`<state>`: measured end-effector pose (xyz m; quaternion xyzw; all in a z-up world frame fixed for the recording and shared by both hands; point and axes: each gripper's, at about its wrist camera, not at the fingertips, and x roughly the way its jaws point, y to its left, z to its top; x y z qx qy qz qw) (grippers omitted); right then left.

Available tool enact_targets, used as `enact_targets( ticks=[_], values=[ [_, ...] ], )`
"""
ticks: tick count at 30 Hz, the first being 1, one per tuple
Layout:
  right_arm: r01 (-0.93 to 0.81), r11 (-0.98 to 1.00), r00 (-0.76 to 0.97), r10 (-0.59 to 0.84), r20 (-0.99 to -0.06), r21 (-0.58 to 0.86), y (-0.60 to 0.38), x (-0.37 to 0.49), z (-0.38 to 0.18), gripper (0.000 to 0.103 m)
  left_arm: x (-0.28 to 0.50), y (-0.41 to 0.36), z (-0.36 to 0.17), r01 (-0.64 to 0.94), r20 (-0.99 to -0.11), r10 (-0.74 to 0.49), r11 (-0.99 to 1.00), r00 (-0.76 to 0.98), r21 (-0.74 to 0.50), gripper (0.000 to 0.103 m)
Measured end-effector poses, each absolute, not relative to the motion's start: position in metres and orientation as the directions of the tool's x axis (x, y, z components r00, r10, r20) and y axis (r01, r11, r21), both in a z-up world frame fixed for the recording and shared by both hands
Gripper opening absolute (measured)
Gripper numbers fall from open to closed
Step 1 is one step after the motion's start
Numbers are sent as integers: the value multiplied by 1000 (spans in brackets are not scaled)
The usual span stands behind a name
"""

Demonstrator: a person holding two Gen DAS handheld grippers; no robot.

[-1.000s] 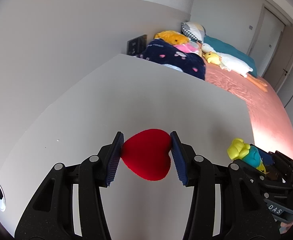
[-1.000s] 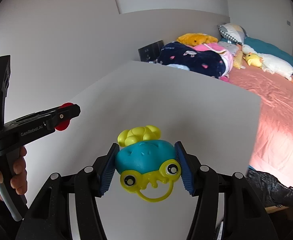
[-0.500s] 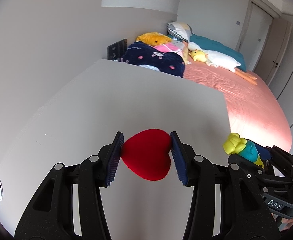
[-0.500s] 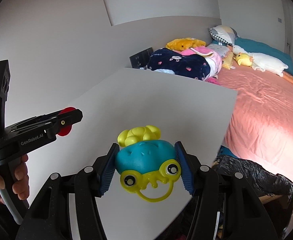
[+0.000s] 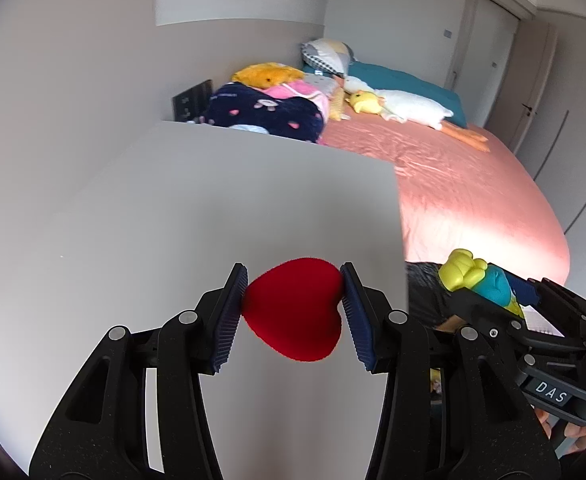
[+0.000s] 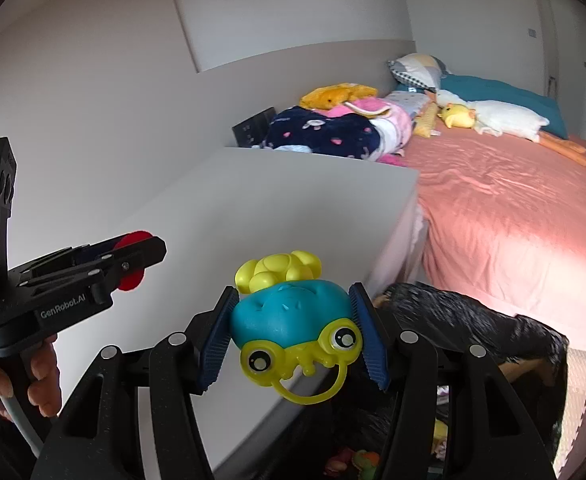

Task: Collect trash
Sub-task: 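Carry the red heart and frog toy over the trash bag and release both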

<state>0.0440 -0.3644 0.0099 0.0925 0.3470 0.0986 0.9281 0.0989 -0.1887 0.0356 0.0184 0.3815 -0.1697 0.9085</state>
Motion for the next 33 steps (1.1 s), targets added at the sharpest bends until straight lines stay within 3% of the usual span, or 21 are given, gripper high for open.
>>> enact_targets(
  ticks=[33],
  values=[
    [117,961,795,61,-603,252,-495,-49,0,58,24,-308,24,552,-710,-430,831,558,-69,48]
  ],
)
